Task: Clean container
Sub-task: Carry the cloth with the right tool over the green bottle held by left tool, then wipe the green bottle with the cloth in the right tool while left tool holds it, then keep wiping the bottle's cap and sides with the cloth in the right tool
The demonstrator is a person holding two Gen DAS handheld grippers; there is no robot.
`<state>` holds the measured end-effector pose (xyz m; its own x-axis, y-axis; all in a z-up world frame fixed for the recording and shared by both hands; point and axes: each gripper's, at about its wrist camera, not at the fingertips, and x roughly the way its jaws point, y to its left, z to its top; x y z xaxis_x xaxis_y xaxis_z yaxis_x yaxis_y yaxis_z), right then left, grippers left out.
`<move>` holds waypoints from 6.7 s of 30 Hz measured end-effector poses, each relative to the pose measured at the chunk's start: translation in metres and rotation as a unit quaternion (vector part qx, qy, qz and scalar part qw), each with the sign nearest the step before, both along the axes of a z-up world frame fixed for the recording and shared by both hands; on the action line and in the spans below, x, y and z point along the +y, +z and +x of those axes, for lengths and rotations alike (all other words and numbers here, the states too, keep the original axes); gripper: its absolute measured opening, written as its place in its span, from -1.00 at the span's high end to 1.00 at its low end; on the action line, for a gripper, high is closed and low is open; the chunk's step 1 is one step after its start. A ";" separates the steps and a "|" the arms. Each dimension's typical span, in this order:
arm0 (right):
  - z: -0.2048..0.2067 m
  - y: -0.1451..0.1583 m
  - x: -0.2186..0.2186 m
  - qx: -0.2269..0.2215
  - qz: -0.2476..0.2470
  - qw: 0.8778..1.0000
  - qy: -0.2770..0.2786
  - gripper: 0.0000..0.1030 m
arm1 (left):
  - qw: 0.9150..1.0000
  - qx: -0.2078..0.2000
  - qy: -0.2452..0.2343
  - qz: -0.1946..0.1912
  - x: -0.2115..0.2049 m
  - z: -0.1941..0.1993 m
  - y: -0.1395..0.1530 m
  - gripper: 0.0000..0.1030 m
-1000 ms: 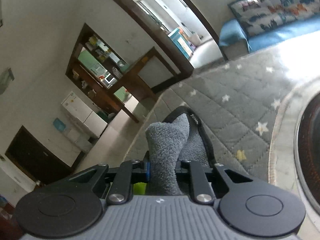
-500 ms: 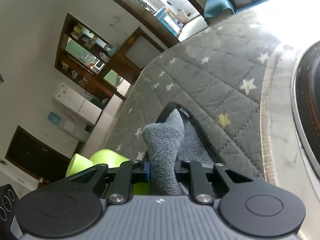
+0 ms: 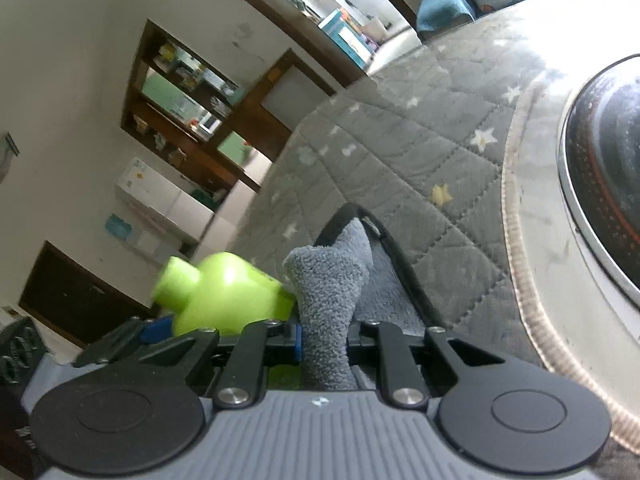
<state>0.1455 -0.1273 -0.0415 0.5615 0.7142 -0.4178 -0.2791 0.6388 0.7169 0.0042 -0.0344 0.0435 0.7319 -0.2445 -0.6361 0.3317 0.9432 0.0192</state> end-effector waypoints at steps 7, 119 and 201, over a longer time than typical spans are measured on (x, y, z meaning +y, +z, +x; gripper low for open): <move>-0.003 0.033 0.008 -0.033 0.028 0.999 0.014 0.71 | 1.000 -0.004 -0.014 0.000 -0.004 0.000 -0.002 -0.85; -0.038 -0.049 -0.025 0.082 0.090 0.993 -0.008 0.71 | 0.985 -0.051 -0.153 -0.054 -0.004 -0.045 -0.004 -0.37; -0.026 -0.027 0.011 0.066 0.082 0.993 0.046 0.71 | 0.993 -0.042 -0.104 -0.041 0.016 -0.061 -0.004 -0.33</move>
